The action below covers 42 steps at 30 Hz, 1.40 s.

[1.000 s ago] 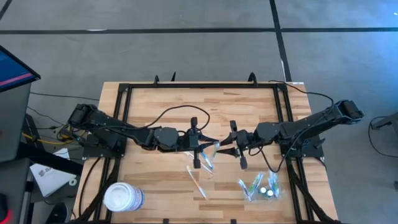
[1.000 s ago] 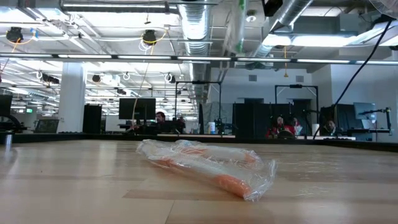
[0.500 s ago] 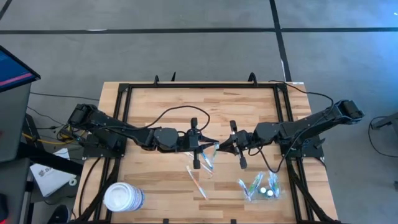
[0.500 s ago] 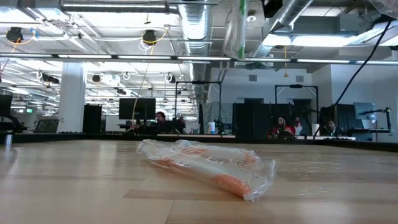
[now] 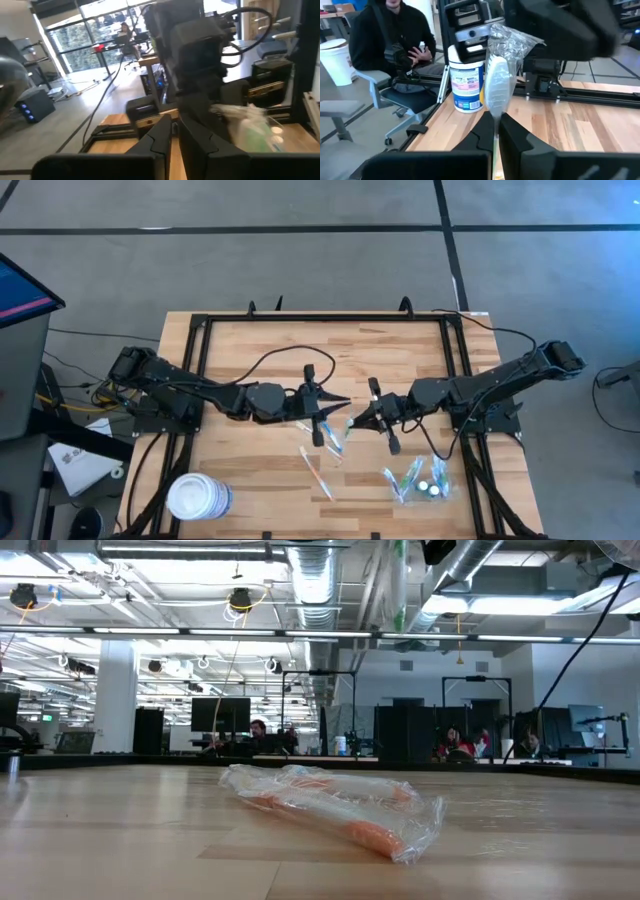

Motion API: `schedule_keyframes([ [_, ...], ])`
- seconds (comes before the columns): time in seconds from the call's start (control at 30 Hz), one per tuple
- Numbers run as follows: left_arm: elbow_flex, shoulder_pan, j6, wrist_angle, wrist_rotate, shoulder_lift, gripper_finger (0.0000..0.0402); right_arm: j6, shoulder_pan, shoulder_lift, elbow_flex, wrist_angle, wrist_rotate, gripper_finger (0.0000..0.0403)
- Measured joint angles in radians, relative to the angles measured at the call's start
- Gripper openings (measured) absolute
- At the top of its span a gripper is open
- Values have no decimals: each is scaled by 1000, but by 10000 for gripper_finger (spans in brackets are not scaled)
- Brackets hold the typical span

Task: Pick & Place toothbrushing station
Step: Put the green toothbrush into the transparent organizer

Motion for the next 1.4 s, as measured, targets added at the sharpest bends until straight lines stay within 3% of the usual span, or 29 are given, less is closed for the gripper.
schedule_keyframes([
  [0.27, 0, 0, 0, -9, -9, -12, 37, 1, 43, -21, 0, -3, -24, 1],
  [0.63, -30, -1, -9, -23, -9, -10, 33, 45, 186, -115, 0, -53, -22, 0],
  [1.03, -31, -1, -24, -23, -9, -10, 33, 97, 341, -125, 0, -94, -17, 0],
  [1.4, -31, -1, -29, -24, -9, -10, 33, 162, 440, -125, 0, -165, 96, 0],
])
